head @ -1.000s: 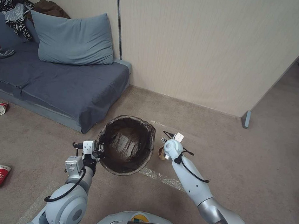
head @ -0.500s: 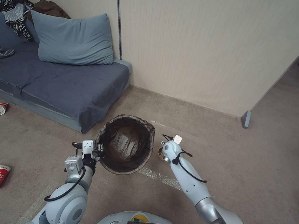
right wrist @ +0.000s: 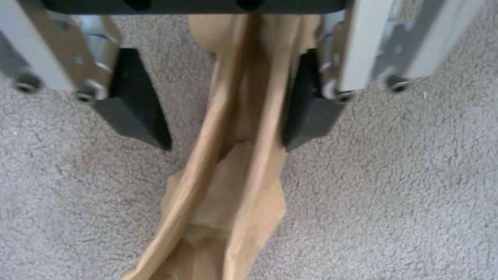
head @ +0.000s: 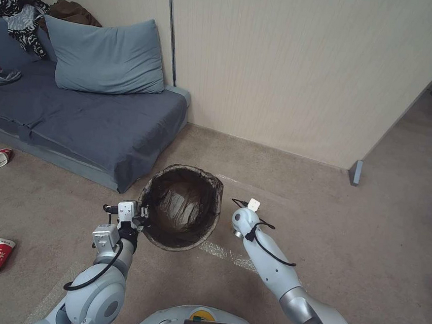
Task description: Pick up the trash bin, then pick up the garbage from the floor and place it into the trash bin.
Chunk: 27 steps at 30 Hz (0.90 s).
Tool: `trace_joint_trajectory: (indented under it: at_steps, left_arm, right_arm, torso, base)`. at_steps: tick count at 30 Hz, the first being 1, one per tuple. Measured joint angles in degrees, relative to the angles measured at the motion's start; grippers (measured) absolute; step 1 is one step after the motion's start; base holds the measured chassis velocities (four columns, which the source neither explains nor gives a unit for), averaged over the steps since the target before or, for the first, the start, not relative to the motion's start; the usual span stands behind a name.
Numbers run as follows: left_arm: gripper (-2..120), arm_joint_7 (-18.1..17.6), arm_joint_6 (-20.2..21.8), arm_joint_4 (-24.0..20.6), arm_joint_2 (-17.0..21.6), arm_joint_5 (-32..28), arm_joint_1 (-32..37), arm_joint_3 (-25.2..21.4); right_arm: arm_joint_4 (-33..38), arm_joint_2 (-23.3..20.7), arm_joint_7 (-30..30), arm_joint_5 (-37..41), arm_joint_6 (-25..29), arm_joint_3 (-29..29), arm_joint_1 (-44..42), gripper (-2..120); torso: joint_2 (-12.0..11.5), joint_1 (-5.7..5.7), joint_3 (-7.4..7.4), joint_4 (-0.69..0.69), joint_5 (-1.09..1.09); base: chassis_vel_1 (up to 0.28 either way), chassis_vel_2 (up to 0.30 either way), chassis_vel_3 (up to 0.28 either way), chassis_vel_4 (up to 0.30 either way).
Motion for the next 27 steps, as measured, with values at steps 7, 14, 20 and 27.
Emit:
trace_joint_trajectory:
  at_steps: [7,14,20,27]
  left_arm:
    - [0,-0.1,-0.1,0.1,0.1,0.0,-0.1,0.1]
    - [0,-0.2,-0.2,0.1,0.3,-0.2,-0.2,0.2]
    - [0,-0.4,0.0,0.1,0.7,-0.5,-0.1,0.9]
    - [0,-0.3,0.2,0.1,1.1,-0.6,0.1,1.8]
  right_arm:
    - [0.1,0.0,0.5,-0.3,0.0,-0.1,-0.3,26]
    - [0.9,0.0,1.3,-0.5,0.0,-0.2,-0.9,3]
    - [3.2,-0.2,2.5,-0.7,0.3,-0.3,-1.2,0]
    - [12.0,-1.9,4.6,-0.7,1.2,0.9,-1.6,0]
  torso:
    - [0.0,0.00,0.00,0.00,0.00]
    - [0.0,0.00,0.00,0.00,0.00]
    - [0.0,0.00,0.00,0.00,0.00]
    - [0.0,0.00,0.00,0.00,0.00]
  base:
    - [0.000,0.000,0.000,0.000]
    - [0.000,0.000,0.000,0.000]
    - [0.000,0.000,0.000,0.000]
    - [0.000,0.000,0.000,0.000]
